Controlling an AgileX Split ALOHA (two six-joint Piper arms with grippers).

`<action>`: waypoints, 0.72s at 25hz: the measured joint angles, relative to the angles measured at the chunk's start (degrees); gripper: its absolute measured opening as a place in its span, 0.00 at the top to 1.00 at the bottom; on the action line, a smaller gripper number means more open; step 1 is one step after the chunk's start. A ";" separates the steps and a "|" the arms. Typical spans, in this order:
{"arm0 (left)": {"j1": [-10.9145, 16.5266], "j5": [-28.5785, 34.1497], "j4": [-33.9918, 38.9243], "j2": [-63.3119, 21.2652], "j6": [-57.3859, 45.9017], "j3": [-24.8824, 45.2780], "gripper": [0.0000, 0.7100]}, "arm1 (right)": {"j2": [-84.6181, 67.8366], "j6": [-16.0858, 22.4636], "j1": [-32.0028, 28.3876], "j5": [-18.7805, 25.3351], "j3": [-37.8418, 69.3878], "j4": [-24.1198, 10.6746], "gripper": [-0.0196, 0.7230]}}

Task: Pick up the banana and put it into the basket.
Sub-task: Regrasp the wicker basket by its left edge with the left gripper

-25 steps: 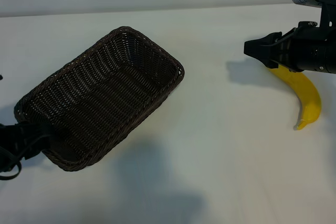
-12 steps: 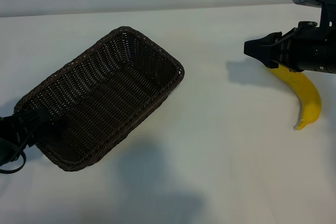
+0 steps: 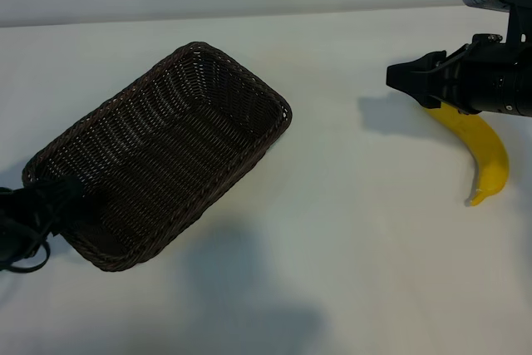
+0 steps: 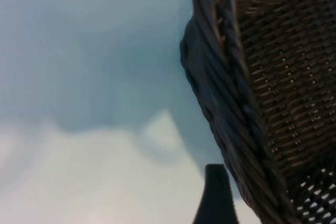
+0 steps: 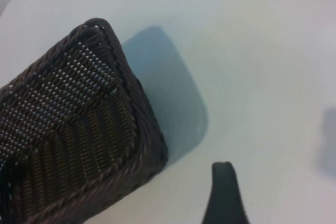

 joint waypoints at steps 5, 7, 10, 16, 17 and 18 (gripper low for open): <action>0.00 -3.19 -0.05 4.81 0.00 0.04 0.19 | 0.00 0.00 0.00 0.00 0.00 0.00 0.28; 0.00 -5.15 -0.06 7.10 0.00 0.04 0.19 | 0.00 0.00 0.00 0.00 0.00 0.00 0.28; 0.00 -7.64 -0.06 10.14 0.00 0.04 0.19 | 0.00 0.01 0.00 0.00 0.00 0.00 0.28; 0.00 -12.85 -0.01 15.85 0.17 0.04 0.19 | 0.00 0.01 0.00 0.00 0.00 0.00 0.28; 0.00 -13.37 -0.01 16.59 0.17 0.04 0.19 | 0.00 0.01 0.00 0.00 0.00 0.00 0.28; 0.00 -13.86 -0.01 17.25 0.17 0.04 0.19 | 0.00 0.01 0.00 0.00 0.00 0.00 0.28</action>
